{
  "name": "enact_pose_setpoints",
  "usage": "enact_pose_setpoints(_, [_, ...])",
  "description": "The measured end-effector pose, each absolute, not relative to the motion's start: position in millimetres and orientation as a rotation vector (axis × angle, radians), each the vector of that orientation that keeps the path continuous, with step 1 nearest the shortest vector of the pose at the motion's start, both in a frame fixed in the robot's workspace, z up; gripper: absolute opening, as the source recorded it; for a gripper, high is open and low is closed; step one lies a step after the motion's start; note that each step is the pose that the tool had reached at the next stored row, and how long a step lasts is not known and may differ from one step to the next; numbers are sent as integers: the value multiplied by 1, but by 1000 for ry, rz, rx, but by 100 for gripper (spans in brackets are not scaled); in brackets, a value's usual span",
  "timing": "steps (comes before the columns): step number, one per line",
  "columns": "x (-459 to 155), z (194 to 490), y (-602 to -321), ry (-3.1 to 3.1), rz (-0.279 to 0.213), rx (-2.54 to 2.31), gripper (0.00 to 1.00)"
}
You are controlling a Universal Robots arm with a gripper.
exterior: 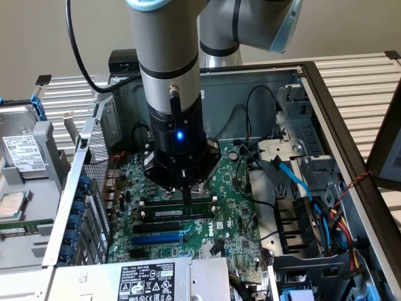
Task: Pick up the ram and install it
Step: 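Press down the ram until it locks into place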
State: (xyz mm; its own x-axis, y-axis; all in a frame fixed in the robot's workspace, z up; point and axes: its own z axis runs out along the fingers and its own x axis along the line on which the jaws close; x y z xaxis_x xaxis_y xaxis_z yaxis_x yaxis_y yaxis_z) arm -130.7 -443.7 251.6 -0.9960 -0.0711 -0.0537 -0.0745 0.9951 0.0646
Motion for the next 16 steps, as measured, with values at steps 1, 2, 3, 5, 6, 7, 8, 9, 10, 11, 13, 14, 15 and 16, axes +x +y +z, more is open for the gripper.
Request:
enact_pose_setpoints(1, [-131, 252, -444, 3093, 107, -102, 11])
enact_pose_setpoints(2, [-131, 252, -444, 3098, 111, -91, 11])
enact_pose_setpoints(3, [-131, 252, -444, 3104, 114, -80, 11])
enact_pose_setpoints(5, [-131, 252, -444, 3115, 122, -57, 11])
enact_pose_setpoints(6, [-131, 252, -444, 3121, 124, -45, 11])
enact_pose_setpoints(7, [-131, 252, -444, 3125, 125, -33, 11])
enact_pose_setpoints(8, [-131, 252, -444, 3126, 125, -16, 11])
enact_pose_setpoints(9, [-131, 252, -444, 3127, 125, 2, 11])
enact_pose_setpoints(10, [-131, 252, -444, 3127, 125, 21, 11])
enact_pose_setpoints(11, [-131, 252, -444, 3127, 125, 39, 11])
enact_pose_setpoints(13, [-131, 252, -444, 3127, 125, 75, 11])
enact_pose_setpoints(14, [-131, 252, -444, 3126, 124, 91, 11])
enact_pose_setpoints(15, [-131, 252, -444, 3126, 125, 94, 11])
enact_pose_setpoints(16, [-131, 252, -444, 3126, 125, 94, 11])
